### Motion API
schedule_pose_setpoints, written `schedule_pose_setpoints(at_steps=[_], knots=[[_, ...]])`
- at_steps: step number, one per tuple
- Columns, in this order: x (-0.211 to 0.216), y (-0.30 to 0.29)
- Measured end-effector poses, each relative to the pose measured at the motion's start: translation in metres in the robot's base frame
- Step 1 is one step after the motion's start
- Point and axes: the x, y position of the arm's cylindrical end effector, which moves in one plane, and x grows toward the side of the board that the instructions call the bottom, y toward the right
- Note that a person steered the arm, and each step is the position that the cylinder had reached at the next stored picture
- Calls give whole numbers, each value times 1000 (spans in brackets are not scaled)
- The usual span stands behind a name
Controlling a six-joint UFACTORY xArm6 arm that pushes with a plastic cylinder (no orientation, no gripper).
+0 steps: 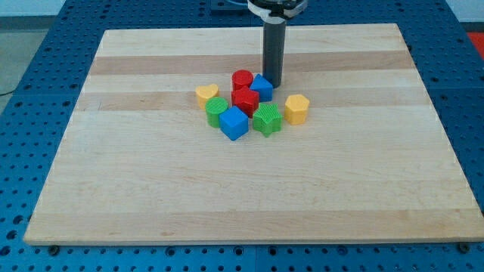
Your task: Push the hexagon along with the green star into the group of blocks
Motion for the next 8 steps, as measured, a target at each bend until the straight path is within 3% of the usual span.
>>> schedule_pose_setpoints(at_steps=[3,4,6,7,8], knots=[[3,-7],[-4,25],[15,190],[64,220],[85,215]])
